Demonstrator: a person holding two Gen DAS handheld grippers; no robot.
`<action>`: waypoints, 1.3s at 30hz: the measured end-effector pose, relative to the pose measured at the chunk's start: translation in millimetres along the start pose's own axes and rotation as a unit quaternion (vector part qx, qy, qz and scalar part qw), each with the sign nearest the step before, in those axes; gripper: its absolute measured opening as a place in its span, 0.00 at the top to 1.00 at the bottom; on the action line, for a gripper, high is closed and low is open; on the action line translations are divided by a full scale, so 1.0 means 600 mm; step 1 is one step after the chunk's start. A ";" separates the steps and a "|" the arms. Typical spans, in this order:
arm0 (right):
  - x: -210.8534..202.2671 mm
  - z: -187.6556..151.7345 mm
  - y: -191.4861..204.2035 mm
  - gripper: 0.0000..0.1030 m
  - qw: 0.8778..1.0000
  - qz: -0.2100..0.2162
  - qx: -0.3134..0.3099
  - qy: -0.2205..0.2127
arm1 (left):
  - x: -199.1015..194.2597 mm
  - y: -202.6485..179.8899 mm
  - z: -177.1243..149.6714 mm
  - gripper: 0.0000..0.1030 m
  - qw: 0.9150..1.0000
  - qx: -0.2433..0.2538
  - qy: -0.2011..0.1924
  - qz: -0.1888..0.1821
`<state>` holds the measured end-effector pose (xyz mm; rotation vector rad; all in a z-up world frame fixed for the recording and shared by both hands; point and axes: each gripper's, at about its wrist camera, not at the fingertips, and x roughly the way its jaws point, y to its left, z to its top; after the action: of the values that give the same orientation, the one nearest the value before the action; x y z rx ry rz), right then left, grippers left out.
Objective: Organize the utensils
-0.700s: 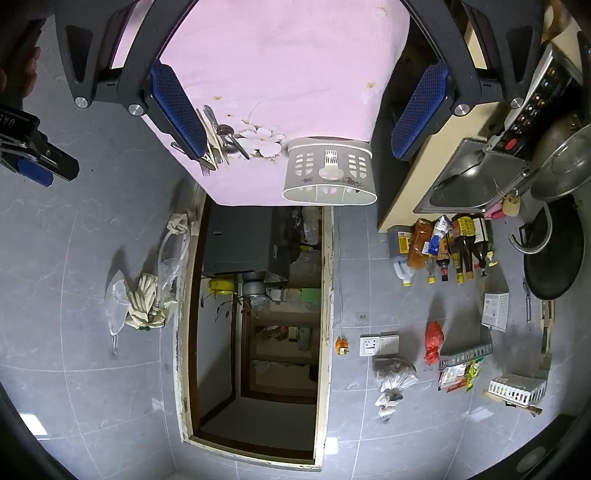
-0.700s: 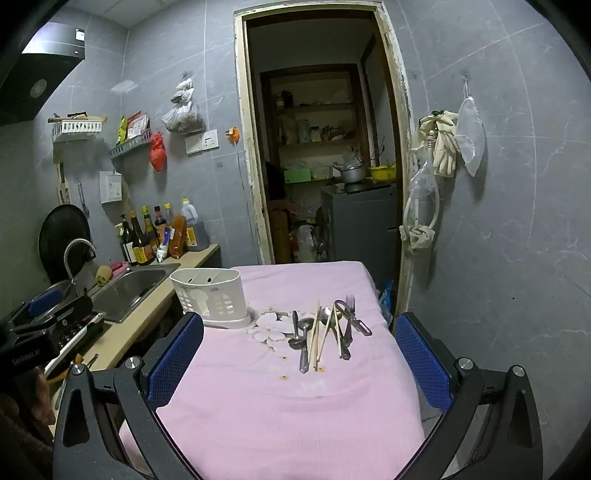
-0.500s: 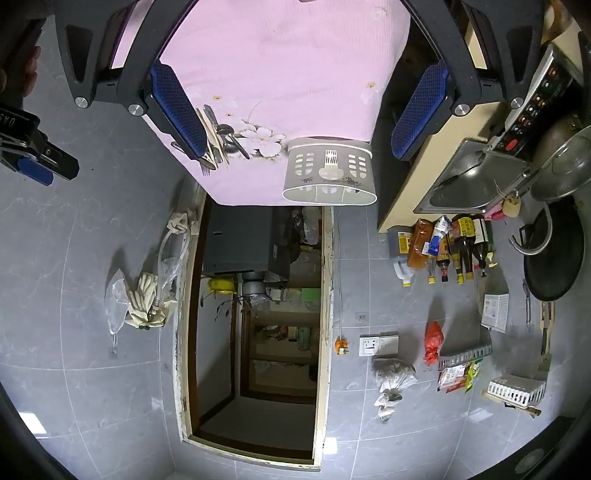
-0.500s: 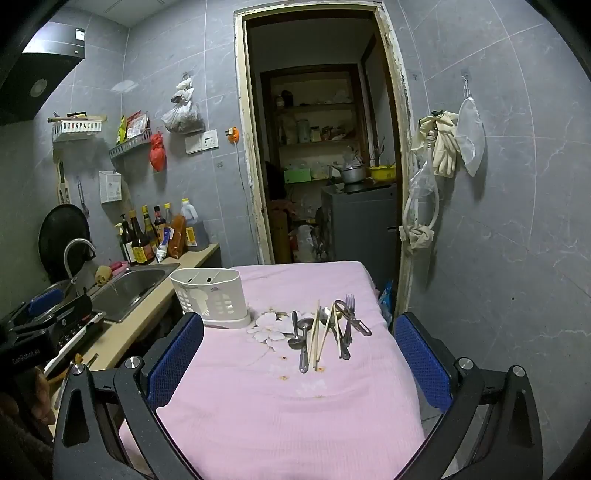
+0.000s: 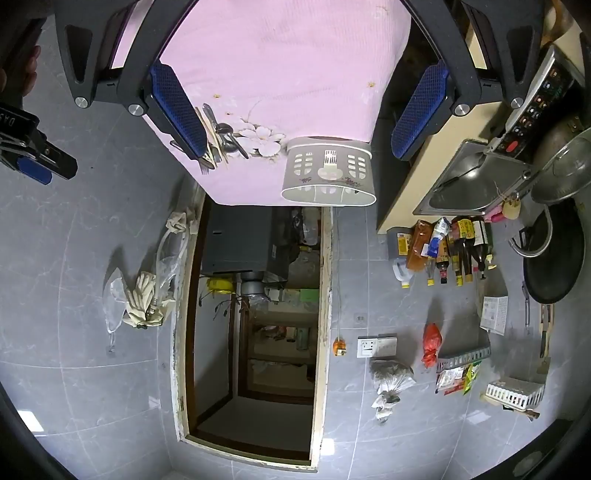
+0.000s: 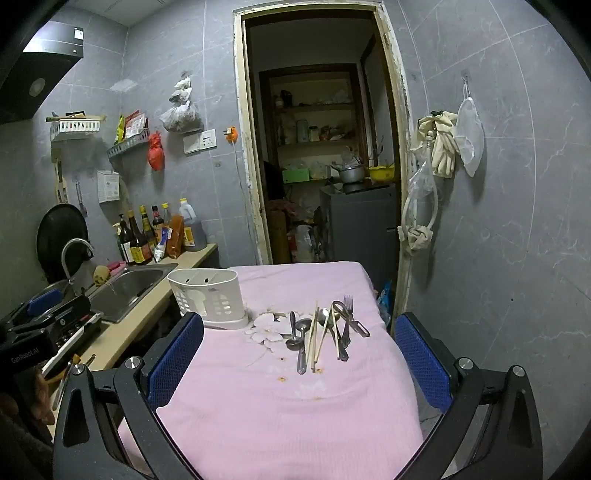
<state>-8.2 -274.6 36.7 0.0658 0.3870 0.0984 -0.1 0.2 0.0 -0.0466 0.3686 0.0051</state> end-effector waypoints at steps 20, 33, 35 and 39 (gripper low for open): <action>0.005 0.002 -0.004 0.01 1.000 0.000 0.000 0.003 | 0.000 0.000 0.000 0.02 1.000 -0.001 0.003 -0.001; 0.014 0.005 -0.013 0.01 1.000 0.001 0.000 0.003 | 0.000 0.000 0.000 0.02 1.000 -0.002 0.003 -0.001; 0.013 0.005 -0.012 0.01 1.000 0.000 0.000 0.003 | 0.000 0.000 0.000 0.02 1.000 -0.002 0.003 -0.001; 0.010 0.004 -0.009 0.01 1.000 0.000 0.000 0.003 | 0.000 0.000 0.000 0.02 1.000 -0.002 0.003 -0.001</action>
<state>-1.1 -279.3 36.2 0.0659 0.3936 0.0993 -0.4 0.3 0.0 -0.0502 0.3753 0.0038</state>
